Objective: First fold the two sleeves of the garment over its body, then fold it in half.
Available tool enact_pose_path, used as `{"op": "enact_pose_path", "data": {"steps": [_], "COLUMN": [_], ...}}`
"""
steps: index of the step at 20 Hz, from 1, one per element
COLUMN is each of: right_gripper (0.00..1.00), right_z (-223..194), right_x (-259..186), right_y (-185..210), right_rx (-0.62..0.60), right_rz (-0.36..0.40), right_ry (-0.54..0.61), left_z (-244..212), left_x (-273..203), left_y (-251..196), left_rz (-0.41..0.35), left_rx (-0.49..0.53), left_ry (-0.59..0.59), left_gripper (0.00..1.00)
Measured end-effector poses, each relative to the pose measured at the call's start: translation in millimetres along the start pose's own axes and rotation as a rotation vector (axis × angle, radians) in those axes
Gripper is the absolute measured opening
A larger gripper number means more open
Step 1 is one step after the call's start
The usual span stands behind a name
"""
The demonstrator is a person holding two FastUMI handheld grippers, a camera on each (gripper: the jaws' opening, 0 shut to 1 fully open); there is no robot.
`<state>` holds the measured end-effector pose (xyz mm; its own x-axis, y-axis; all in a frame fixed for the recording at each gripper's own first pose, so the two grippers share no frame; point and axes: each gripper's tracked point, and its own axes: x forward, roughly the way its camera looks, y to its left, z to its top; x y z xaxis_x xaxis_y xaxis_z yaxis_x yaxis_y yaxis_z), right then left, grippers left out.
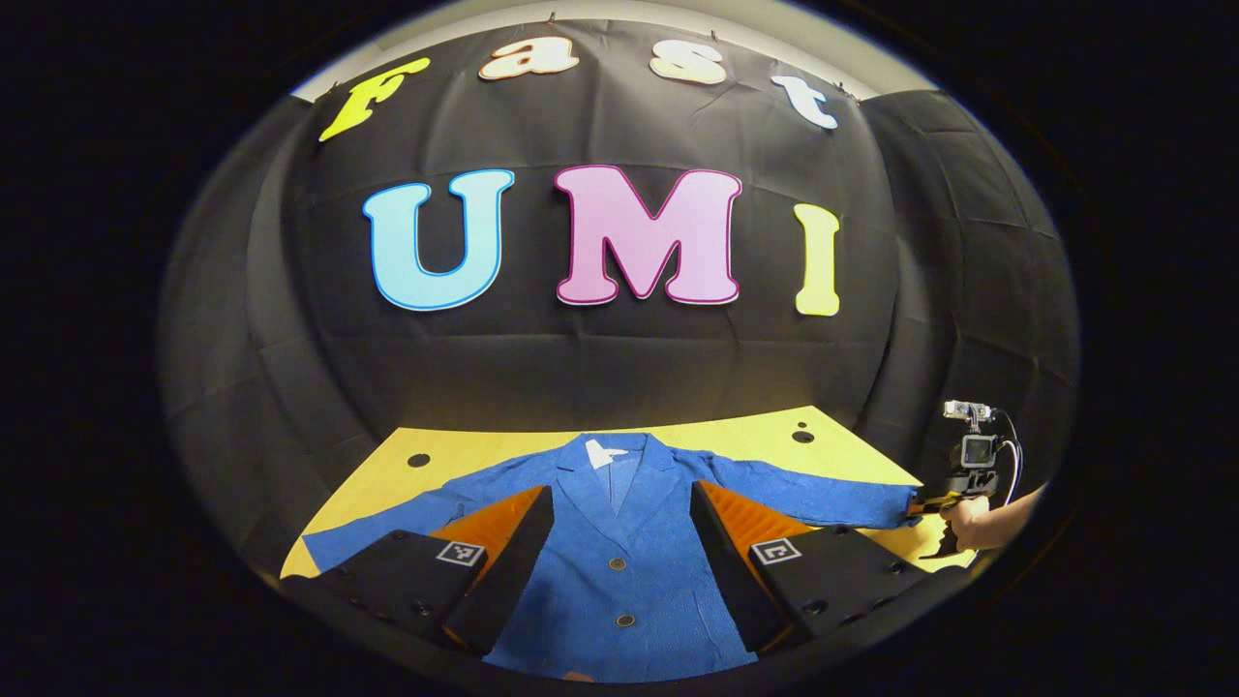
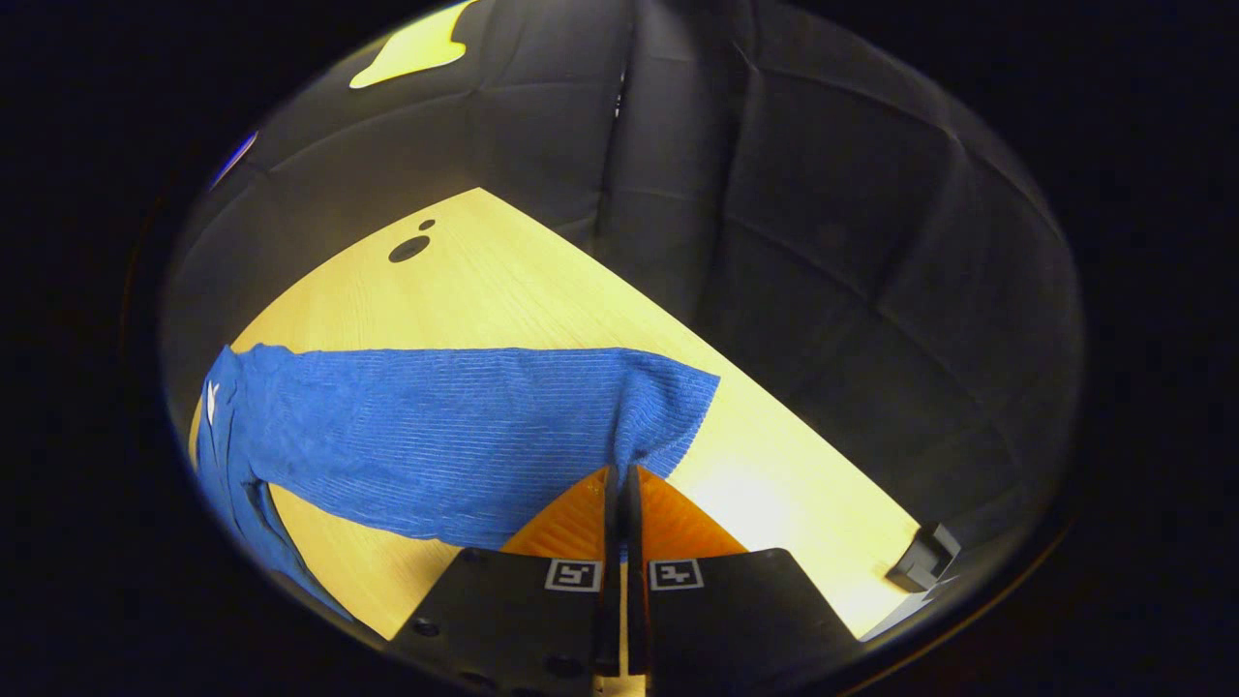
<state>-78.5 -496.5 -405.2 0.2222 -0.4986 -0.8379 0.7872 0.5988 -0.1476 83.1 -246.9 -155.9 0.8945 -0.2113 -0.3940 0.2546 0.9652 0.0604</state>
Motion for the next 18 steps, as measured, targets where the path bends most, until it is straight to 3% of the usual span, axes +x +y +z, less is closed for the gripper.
{"op": "enact_pose_path", "data": {"steps": [3, 6, 10, 18], "right_gripper": [0.01, 0.01, 0.01, 0.01], "right_z": [2, 3, 22, 51], "right_x": [0, -5, -33, -114], "right_y": [0, -3, -7, 8], "right_rx": [0.032, 0.092, 0.105, 0.082], "right_rz": [0.057, 0.054, 0.019, 0.026], "right_ry": [0.001, 0.016, -0.074, -0.227], "left_z": [-1, -1, 5, 11], "left_x": [-3, -8, -19, -51], "left_y": [1, 2, 6, 29], "left_rz": [-0.009, -0.017, -0.025, -0.038], "left_rx": [-0.002, 0.001, 0.002, -0.059], "left_ry": [-0.002, -0.007, -0.033, -0.101], "left_gripper": [0.82, 0.82, 0.82, 0.82]}}
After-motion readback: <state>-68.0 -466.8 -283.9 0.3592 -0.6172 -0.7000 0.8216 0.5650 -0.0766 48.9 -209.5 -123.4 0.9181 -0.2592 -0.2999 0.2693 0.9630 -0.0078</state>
